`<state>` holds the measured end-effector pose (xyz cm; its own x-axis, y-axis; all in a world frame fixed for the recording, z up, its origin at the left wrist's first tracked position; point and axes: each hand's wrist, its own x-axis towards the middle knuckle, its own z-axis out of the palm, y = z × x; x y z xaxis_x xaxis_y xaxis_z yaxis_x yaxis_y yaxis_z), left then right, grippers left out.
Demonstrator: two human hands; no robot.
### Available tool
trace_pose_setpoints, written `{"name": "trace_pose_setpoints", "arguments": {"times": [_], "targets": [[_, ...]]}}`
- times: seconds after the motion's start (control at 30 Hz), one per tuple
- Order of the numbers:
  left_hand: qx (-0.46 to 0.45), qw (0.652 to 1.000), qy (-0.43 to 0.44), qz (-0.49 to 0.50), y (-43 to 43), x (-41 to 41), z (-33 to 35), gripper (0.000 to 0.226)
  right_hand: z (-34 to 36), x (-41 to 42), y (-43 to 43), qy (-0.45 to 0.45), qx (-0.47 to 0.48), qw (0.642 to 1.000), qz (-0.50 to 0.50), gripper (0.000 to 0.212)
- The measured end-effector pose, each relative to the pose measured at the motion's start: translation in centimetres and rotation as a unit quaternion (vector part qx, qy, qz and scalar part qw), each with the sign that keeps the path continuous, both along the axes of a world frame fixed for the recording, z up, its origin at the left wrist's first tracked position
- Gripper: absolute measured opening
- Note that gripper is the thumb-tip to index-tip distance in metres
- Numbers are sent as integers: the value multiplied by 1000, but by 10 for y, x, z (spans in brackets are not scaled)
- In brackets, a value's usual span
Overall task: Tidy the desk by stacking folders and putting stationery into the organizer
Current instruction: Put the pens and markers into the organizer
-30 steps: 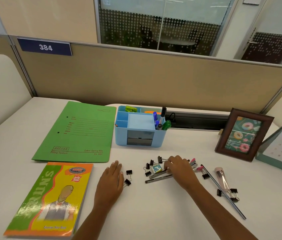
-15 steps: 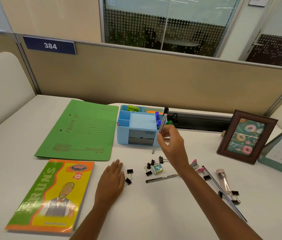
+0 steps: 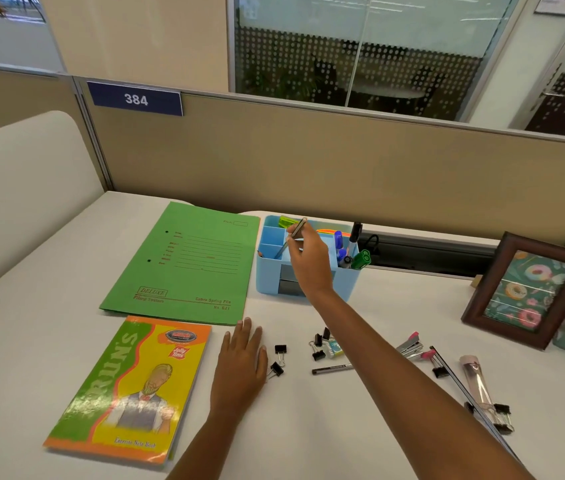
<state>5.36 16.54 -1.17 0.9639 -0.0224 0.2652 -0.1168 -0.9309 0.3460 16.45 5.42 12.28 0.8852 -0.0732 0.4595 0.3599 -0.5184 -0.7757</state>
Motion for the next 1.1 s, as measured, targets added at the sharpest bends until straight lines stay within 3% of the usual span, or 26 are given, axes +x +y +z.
{"name": "trace_pose_setpoints", "arguments": {"times": [0.23,0.33,0.43,0.53,0.63,0.7,0.83,0.93,1.1], "targets": [[-26,997,-49,50,4,3,-1,41,-3,-10,-15,71,15,997,11,32],[-26,996,-44,78,5,4,-4,54,-15,-27,-33,102,28,994,6,33],[-7,996,-47,69,5,6,-10,55,-39,-53,-62,138,-30,989,36,24],[19,995,-61,73,5,8,-12,64,-64,-79,-94,177,-166,963,114,18],[50,992,-85,79,5,9,-14,58,-85,-102,-118,126,-313,933,124,26],[70,991,-96,61,5,11,-14,49,-98,-112,-130,81,-355,927,94,28],[77,990,-115,12,11,14,-14,48,-102,-123,-139,30,-409,911,37,11],[67,993,-101,-14,15,14,-14,46,-106,-130,-138,42,-425,904,-24,33],[47,997,-65,-19,15,12,-13,48,-113,-139,-131,26,-441,895,-62,27]]}}
